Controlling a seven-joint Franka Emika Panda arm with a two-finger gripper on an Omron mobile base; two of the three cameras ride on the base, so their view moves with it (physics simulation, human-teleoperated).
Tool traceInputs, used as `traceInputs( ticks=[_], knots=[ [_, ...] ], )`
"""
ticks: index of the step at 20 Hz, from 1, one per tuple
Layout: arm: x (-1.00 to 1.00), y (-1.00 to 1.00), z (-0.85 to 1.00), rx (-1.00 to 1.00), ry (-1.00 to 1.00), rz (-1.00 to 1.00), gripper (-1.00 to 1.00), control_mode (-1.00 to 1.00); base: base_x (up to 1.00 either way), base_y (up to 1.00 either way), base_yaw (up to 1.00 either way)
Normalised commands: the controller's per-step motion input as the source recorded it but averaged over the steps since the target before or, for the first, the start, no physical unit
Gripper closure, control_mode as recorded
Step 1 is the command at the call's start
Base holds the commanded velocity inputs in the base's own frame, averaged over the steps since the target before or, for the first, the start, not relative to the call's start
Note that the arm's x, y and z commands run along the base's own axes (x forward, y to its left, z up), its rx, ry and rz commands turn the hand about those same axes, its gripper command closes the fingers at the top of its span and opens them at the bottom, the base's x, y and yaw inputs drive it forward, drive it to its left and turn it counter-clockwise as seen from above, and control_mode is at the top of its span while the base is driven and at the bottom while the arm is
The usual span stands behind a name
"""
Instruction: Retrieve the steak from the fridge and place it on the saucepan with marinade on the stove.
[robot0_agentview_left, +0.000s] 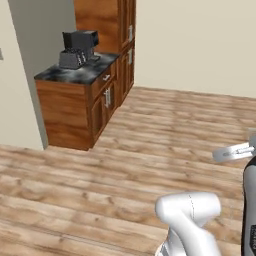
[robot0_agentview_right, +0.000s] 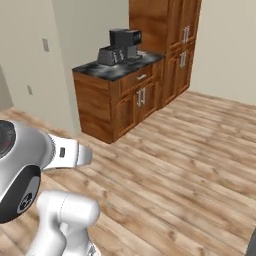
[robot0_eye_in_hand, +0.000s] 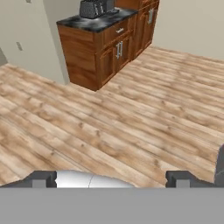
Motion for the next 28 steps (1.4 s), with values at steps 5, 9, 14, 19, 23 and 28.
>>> traceInputs(
  ticks=[5,9,14,19,23,28],
  knots=[
    [0.0,0.0,0.0,0.0,0.0,0.0,-1.0,1.0,0.0,-1.0,-0.25],
    [0.0,0.0,0.0,0.0,0.0,0.0,-1.0,1.0,0.0,-1.0,-0.25],
    [0.0,0.0,0.0,0.0,0.0,0.0,-1.0,1.0,0.02,-0.58,-0.27],
    [0.0,0.0,0.0,0.0,0.0,0.0,-1.0,1.0,0.29,0.08,-0.19],
    [0.0,0.0,0.0,0.0,0.0,0.0,-1.0,1.0,0.61,0.53,-0.2],
    [0.0,0.0,0.0,0.0,0.0,0.0,-1.0,1.0,0.38,0.76,-0.21]
  ],
)
